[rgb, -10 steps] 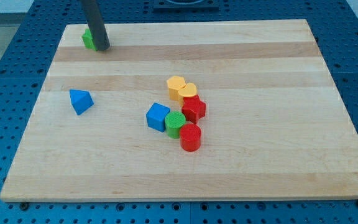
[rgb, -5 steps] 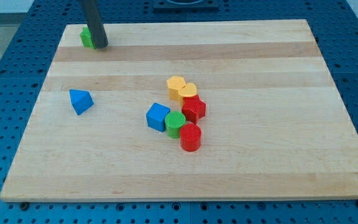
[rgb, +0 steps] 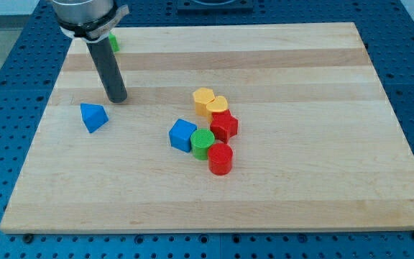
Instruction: Slightly move the blue triangle towards the green star
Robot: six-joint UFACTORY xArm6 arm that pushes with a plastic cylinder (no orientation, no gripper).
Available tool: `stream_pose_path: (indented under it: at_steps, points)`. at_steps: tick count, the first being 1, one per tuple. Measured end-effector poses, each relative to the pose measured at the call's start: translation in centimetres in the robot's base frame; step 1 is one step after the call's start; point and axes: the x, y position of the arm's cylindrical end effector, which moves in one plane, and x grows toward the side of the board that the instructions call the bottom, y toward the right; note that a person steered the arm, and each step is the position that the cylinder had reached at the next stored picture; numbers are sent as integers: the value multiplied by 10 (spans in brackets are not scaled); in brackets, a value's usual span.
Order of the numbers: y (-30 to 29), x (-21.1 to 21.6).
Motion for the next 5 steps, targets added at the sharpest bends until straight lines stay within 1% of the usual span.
stream_pose_path:
  at_steps: [2, 4, 5]
  points:
    - [8, 2]
    - [19, 18]
    - [11, 57]
